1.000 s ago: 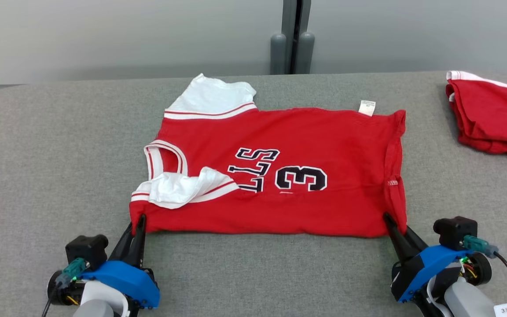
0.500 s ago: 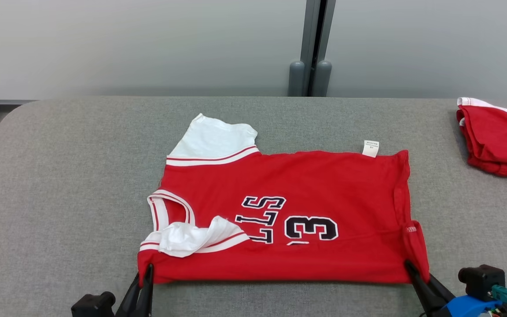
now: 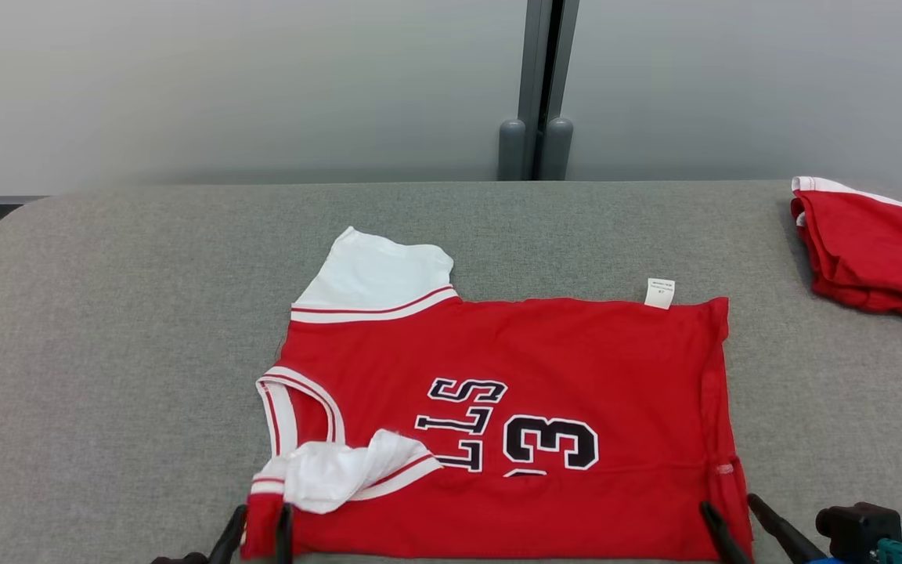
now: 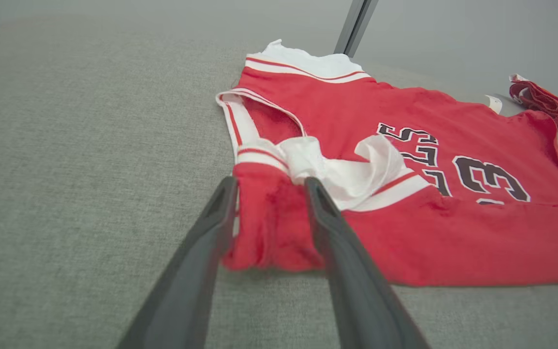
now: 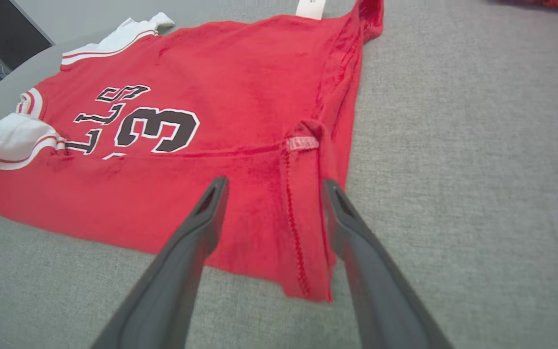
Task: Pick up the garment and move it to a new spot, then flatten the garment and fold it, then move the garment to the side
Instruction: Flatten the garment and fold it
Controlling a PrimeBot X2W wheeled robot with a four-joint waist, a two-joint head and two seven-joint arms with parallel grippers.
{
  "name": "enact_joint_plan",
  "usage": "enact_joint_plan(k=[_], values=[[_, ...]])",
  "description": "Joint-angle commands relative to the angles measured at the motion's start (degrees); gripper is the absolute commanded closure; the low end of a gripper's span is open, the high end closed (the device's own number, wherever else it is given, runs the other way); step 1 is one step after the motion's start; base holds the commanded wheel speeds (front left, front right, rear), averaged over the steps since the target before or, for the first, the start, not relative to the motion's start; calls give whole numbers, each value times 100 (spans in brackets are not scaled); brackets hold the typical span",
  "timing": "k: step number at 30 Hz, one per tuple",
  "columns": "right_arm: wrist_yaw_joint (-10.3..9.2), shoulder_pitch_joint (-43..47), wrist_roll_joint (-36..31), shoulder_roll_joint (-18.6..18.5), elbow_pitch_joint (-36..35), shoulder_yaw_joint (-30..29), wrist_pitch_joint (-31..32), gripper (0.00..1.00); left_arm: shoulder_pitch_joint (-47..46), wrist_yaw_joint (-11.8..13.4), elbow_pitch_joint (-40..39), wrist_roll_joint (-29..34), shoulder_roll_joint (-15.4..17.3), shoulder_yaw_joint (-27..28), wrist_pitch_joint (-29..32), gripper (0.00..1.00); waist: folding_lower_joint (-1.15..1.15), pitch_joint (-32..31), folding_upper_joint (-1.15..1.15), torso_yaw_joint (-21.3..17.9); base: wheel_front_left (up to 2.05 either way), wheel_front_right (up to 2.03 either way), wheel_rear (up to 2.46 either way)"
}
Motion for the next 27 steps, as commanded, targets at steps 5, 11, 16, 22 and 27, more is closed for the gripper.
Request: enact_joint_plan(k=[5, 11, 16, 22, 27], values=[[3, 4, -190, 124, -363, -382, -258, 0, -224, 51, 1, 138, -58, 143, -300, 0, 0, -4, 1, -88, 0, 0, 0], [3, -246, -513, 276, -694, -733, -773, 0, -526, 122, -313, 520, -156, 569, -415, 0, 0, 3, 1, -200, 0, 0, 0], [3, -519, -844, 488, -776, -787, -1138, 0, -624, 99, -814, 1060, -340, 1135, -416, 0, 0, 21, 1, -291, 0, 0, 0], [2, -766, -1153, 721, -695, -894, -1370, 0, -762, -54, -1082, 1570, -589, 1699, -417, 0, 0, 92, 1, -356, 0, 0, 0], [3, -878, -1311, 862, -537, -1072, -1447, 0, -909, -209, -1052, 1887, -827, 2039, -418, 0, 0, 133, 1, -382, 0, 0, 0]])
